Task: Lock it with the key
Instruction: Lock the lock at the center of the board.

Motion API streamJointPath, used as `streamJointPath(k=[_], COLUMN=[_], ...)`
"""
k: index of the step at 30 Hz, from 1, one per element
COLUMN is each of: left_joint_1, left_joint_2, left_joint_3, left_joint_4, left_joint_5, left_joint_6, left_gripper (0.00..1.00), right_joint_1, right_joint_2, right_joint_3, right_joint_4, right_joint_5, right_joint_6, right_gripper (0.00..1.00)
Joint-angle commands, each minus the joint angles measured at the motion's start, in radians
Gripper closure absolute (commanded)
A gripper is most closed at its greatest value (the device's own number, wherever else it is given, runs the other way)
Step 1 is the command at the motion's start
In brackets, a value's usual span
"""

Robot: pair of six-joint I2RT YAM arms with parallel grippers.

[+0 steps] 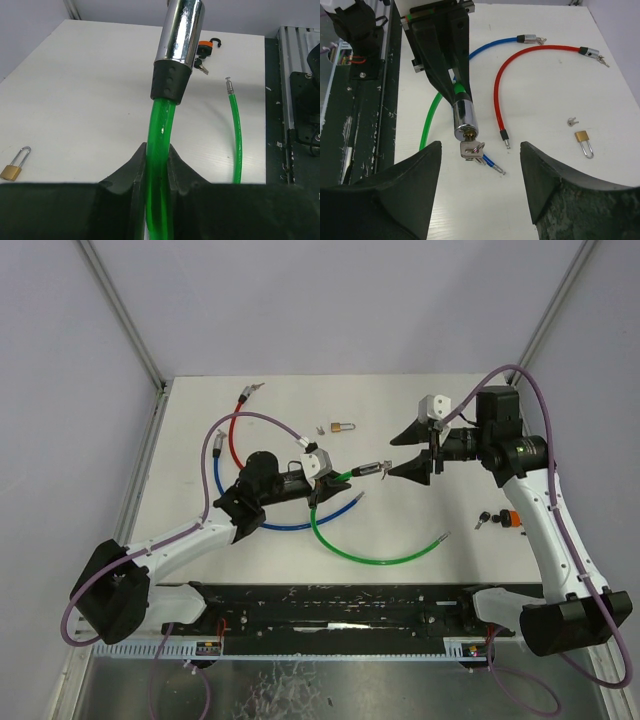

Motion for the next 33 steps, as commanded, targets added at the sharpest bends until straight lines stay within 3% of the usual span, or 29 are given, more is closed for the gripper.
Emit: streamJointPath(k=[1, 6, 21, 27, 31, 33], left_joint_1=[0.002, 0.002, 0.002, 0.047, 0.109, 0.138], left_joint_2=[-0.007, -0.011, -0.023, -0.022, -0.025, -0.025], left_joint_3=[0.011, 0.01, 0.006, 0.021, 0.03, 0.047], left_joint_4=[0.081, 0.078, 0.095, 0.117, 0.174, 0.221], left_joint_5=[0.03, 0.027, -0.025, -0.114, -0.125, -0.117], left_joint_6=[0.004, 0.006, -0.019, -0.128, -0.242, -0.312], left_gripper=[1.0, 1.0, 1.0, 1.0, 1.0, 1.0], right_joint_1=[-0.024, -0.026, -0.028, -0.082, -0.167, -0.213], right_joint_2=[0.0, 0.013, 0.021, -0.044, -0.08, -0.093], right_joint_3=[-0.005, -0.025, -0.047, -0.005, -0.049, -0.123], right_joint_4=[0.125, 0.143, 0.157, 0.121, 0.162, 0.277], right_joint_5=[-0.126, -0.129, -0.068, -0.181, -0.179, -0.159], right_joint_6=[0.15, 0.186, 0.229, 0.264, 0.306, 0.447], right_gripper=[0.32, 0.39, 0.42, 0.22, 0.21, 0.21])
